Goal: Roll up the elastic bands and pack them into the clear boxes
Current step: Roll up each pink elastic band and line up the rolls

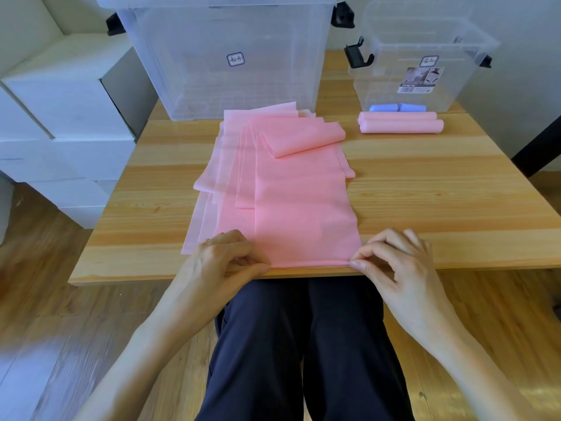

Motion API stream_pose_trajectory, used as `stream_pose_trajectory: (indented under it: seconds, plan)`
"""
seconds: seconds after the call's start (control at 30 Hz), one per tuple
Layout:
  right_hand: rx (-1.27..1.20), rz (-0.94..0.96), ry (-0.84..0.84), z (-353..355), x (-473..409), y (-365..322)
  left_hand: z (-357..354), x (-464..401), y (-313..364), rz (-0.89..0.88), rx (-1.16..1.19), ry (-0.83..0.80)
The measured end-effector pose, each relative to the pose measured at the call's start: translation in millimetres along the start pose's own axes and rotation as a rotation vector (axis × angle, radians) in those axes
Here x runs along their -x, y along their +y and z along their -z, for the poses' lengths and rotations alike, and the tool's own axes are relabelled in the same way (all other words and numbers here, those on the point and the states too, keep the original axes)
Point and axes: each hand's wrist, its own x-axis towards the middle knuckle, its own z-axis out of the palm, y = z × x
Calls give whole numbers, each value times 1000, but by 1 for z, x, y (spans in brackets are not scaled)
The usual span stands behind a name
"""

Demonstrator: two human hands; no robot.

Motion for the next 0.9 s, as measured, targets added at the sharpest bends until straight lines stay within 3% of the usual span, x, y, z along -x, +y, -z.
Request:
stream_pose_trajectory:
  seconds: [0.33, 0.47, 0.73, 0.9]
  plan:
    - [106, -187, -217, 13, -22, -16, 4, -11, 13, 136, -79, -52]
    - [26, -205, -190, 15, -23, -14, 3, -11, 15, 101, -68, -27]
    - [-111, -50, -98, 9, -8, 2, -6, 1, 4, -186, -214, 42]
    - [-160, -26, -37, 5, -5, 5, -8, 3, 0, -157, -127, 82]
